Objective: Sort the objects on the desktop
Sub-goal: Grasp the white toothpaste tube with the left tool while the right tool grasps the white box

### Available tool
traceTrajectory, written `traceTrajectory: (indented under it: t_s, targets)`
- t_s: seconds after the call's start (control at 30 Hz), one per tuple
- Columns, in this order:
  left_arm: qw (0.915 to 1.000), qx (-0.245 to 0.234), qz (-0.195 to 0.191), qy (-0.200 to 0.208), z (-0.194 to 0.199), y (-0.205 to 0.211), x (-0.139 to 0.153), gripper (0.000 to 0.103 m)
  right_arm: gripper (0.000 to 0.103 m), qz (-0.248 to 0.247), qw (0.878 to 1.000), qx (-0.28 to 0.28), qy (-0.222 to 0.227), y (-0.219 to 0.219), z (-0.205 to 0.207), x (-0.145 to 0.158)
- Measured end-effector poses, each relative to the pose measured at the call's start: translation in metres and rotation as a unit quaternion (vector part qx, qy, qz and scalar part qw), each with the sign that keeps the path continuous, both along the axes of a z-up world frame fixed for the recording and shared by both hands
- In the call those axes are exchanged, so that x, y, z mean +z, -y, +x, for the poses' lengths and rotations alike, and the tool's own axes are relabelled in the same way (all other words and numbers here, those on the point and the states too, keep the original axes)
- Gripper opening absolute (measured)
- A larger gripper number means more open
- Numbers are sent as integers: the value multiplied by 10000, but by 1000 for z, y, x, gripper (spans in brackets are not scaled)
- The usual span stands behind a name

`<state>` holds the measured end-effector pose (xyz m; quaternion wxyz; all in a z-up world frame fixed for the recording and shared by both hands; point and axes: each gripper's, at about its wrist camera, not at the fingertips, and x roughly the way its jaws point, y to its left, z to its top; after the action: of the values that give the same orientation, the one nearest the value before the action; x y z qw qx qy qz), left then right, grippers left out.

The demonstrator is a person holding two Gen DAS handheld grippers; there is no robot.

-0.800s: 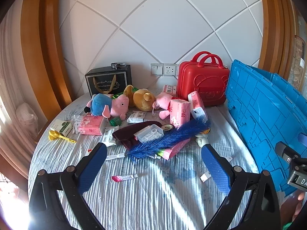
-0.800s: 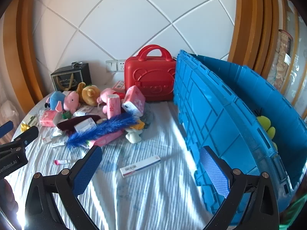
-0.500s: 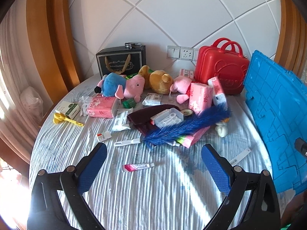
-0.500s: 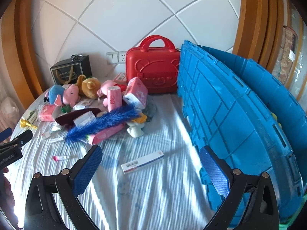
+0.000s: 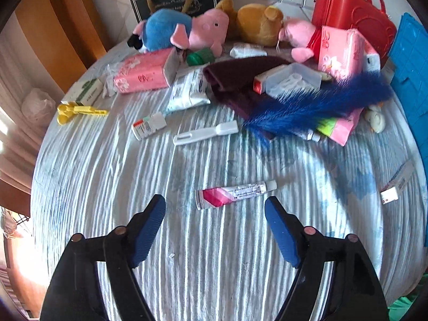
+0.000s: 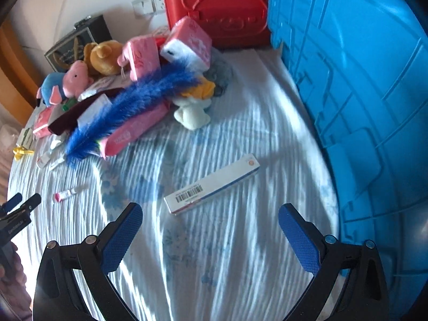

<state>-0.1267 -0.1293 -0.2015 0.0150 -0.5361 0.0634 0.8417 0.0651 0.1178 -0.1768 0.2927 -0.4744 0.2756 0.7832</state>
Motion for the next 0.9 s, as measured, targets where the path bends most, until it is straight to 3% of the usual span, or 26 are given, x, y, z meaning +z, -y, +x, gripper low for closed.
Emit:
traceTrajectory:
  t_s: [0.1,0.27,0.4,0.5,0.57,0.6,0.67,0.7,0.73,0.83,0.9]
  targets:
    - [9995,-246,-44,183,-8,-1,-20,75,103,-337,9989,-114,318,-12,-9,-34]
    - [9956,-853,-213,321,-21,-7,-39,75,103,-1021,9938,-360,257,-27,-12,-62]
    - [9913,-1165,-256,553,-29,-13,-55,75,103,-1059,9923,-490,406,-38,-22,-70]
    - [9916,-1165,14,562,-33,-13,-56,68,99,-1120,9913,-508,458,-43,-33,-74]
    - [9919,-1066,295,622,-38,-11,-56,60,83,-1143,9907,-494,557,-44,-40,-78]
    - [9929,-999,303,572,-40,-10,-54,52,77,-1141,9906,-460,606,-43,-44,-80]
    - [9932,-980,355,527,-42,-11,-51,34,51,-1115,9904,-348,742,-41,-51,-84]
    - [9934,-941,381,537,-43,-11,-51,22,47,-1078,9909,-251,762,-38,-54,-84]
    - [9937,-886,408,560,-43,-10,-50,18,40,-1003,9917,-159,784,-36,-56,-83]
    - [9940,-739,508,618,-41,-5,-49,18,32,-705,9937,63,863,-29,-58,-78]
    - [9944,-654,532,636,-37,-2,-48,18,31,-614,9942,105,875,-29,-55,-76]
